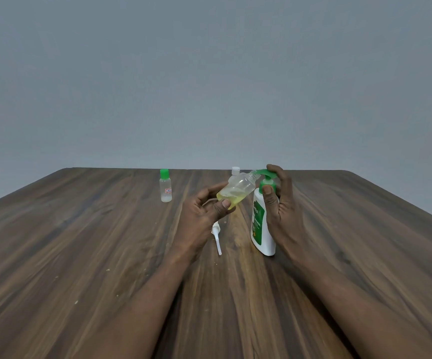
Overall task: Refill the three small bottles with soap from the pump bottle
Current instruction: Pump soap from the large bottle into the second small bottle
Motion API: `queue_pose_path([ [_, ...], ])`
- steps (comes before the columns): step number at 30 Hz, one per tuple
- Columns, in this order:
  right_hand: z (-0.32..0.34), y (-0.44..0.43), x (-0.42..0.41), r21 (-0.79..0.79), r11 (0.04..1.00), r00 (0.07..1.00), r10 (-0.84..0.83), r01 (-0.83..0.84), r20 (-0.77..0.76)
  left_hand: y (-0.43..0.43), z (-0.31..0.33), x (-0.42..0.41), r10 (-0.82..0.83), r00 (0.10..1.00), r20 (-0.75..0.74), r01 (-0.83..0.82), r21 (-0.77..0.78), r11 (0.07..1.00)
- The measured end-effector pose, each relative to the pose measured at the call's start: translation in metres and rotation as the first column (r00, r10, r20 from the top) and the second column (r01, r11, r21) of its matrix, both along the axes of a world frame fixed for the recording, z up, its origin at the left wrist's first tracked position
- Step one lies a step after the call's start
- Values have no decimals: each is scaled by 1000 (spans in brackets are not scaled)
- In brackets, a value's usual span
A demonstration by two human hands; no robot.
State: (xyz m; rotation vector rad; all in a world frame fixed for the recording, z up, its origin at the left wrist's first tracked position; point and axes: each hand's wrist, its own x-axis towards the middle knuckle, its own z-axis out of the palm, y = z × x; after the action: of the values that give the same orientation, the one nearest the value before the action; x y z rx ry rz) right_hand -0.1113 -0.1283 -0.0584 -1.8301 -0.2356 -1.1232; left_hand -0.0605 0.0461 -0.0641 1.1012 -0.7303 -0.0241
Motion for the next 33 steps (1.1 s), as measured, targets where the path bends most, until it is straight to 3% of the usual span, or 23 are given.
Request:
queue_pose_path([
  [5, -1, -1, 2, 42, 999, 1000, -5, 5, 1, 1, -3, 2, -10, 1000, -6, 10, 5, 1000],
  [11, 5, 0, -6, -7, 999, 999, 39, -39, -9, 2, 1, 2, 6, 1000, 8, -5, -6, 1000],
  [18, 6, 0, -5, -70, 997, 999, -35, 33, -24, 6, 7, 1, 34, 999, 11, -34, -12, 999],
  [33, 0, -6, -1, -92, 996, 1000, -21, 21, 0, 1, 4, 0, -9, 1000, 8, 9, -26, 1000],
])
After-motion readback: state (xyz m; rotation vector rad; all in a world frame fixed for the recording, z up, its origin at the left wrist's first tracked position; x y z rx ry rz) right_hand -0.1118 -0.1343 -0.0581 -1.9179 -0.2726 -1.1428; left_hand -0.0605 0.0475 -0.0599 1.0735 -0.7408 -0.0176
